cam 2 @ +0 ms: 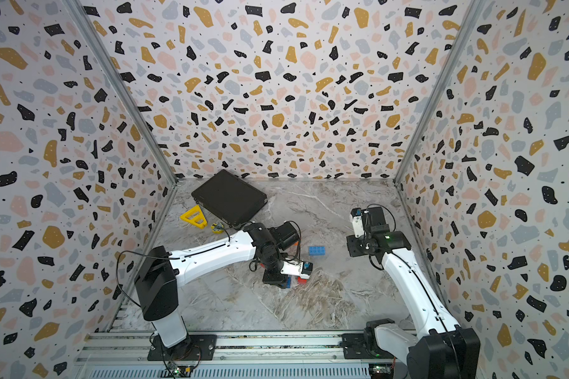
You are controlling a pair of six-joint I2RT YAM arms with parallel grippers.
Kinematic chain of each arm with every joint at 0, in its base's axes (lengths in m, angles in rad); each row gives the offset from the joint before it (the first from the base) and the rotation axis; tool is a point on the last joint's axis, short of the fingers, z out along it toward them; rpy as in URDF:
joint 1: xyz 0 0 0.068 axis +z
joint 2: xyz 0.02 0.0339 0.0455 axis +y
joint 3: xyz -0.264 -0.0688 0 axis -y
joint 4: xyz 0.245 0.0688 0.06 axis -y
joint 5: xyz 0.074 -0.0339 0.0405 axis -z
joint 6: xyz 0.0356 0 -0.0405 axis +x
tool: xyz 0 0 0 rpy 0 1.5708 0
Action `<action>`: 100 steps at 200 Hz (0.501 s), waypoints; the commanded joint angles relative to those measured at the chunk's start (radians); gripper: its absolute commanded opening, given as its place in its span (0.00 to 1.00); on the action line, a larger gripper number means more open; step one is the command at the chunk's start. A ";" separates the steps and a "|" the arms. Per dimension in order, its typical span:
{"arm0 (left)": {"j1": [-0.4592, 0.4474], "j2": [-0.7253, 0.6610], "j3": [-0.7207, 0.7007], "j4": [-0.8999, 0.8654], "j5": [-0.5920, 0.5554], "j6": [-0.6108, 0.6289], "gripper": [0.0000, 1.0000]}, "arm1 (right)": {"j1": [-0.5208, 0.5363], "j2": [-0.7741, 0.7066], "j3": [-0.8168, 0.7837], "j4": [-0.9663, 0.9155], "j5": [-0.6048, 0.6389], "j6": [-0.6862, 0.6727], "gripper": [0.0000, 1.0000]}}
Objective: Assemble an ice cream with lego
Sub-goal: Assemble the lego brick with the lego brick.
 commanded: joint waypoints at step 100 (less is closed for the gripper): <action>-0.029 0.072 0.065 0.189 -0.042 0.018 0.28 | -0.050 -0.030 -0.006 0.040 -0.023 0.021 0.48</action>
